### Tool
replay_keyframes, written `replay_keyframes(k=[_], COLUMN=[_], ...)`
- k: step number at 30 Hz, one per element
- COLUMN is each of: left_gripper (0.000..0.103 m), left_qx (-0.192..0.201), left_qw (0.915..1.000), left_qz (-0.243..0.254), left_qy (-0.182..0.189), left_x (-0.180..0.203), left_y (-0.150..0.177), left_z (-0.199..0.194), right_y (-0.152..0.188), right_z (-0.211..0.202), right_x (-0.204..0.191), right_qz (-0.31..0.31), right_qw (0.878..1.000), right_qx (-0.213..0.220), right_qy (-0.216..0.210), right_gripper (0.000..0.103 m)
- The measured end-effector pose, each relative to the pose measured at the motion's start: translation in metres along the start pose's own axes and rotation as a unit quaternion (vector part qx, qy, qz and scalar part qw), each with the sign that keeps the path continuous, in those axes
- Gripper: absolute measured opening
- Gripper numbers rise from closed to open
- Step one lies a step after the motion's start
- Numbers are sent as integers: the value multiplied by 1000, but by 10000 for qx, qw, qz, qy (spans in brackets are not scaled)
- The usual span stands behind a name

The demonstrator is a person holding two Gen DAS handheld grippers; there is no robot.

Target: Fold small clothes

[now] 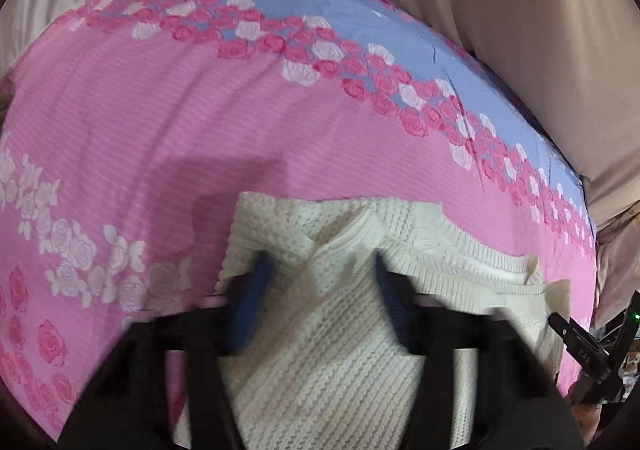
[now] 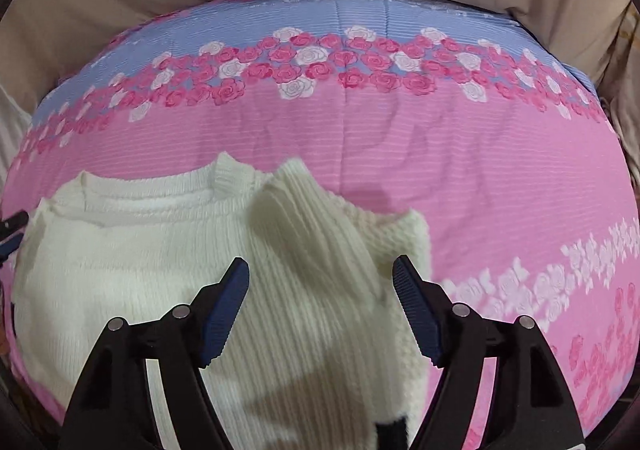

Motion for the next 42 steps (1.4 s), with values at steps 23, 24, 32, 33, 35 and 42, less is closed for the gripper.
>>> replay_keyframes(k=[23, 24, 32, 33, 35, 42], left_gripper=[67, 66, 6, 6, 6, 9], left_qx=[-133, -242, -117, -56, -159, -165], left_qw=[9990, 9985, 9988, 9992, 9997, 9974], left_qz=[115, 296, 219, 147, 95, 659], left_qy=[402, 390, 428, 358, 177, -228], left_x=[22, 30, 26, 17, 3, 13], left_y=[-27, -22, -32, -36, -36, -24], left_z=[3, 13, 5, 2, 12, 23], right_y=[-20, -17, -25, -30, -37, -20], right_z=[7, 6, -4, -11, -20, 28], right_x=[53, 52, 43, 44, 43, 51], right_qz=[1750, 1814, 1814, 1799, 1685, 1667], right_qw=[9807, 9793, 9790, 9788, 9803, 9853], right_qx=[58, 47, 248, 360, 515, -108], right_qy=[-873, -892, -898, -915, -892, -360], right_gripper=[47, 48, 8, 8, 7, 14])
Point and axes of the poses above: each gripper's, at about its wrist camera, not at the fingertips, and z roughly the way its jaws point, x to its right, y to its underside, the point moved 6 cm from there along z, roughly the way its jaws point, and after that the axes turned 13 degrees about x, right-handed, at the moved point
